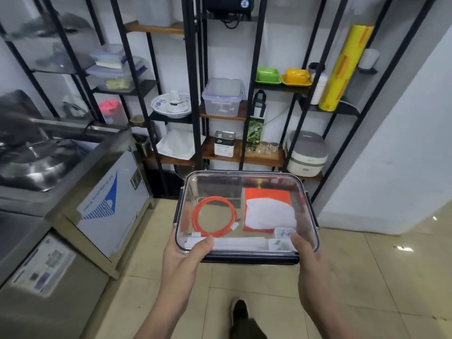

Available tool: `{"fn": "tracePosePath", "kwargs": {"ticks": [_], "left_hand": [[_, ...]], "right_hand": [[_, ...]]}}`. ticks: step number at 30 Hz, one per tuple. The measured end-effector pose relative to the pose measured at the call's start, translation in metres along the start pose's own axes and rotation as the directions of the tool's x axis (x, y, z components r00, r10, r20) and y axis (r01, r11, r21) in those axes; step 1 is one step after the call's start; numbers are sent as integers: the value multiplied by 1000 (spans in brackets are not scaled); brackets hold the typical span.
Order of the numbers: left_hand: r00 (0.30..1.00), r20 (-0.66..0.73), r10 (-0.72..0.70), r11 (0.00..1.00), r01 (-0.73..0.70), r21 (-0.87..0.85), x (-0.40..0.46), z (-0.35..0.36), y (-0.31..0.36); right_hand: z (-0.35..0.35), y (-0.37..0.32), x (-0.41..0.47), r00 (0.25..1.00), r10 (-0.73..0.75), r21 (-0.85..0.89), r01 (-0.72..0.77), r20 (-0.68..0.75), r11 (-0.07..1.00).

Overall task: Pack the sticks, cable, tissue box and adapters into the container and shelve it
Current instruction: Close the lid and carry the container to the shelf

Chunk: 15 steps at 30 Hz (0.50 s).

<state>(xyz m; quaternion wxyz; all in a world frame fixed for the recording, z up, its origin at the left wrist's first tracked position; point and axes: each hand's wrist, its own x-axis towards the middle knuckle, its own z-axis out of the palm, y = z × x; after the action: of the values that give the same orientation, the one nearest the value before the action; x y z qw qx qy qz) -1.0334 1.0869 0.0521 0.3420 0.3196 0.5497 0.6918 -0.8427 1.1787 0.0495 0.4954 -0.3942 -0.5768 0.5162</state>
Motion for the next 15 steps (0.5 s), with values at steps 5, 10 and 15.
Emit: {"fn": "tracePosePath", "kwargs": {"ticks": [5,10,15], "left_hand": [[1000,-11,6,1000,-6,23,82,12,-10],[998,-58,24,998,-21,57,172,34,-13],[997,-81,7,996,0,92,249,48,-12]], "right_hand": [[18,22,84,1000,-8,53,8,-4,999],[34,39,180,1000,19,120,-18,-4,993],[50,43,258,999,54,123,-54,-3,991]]}}
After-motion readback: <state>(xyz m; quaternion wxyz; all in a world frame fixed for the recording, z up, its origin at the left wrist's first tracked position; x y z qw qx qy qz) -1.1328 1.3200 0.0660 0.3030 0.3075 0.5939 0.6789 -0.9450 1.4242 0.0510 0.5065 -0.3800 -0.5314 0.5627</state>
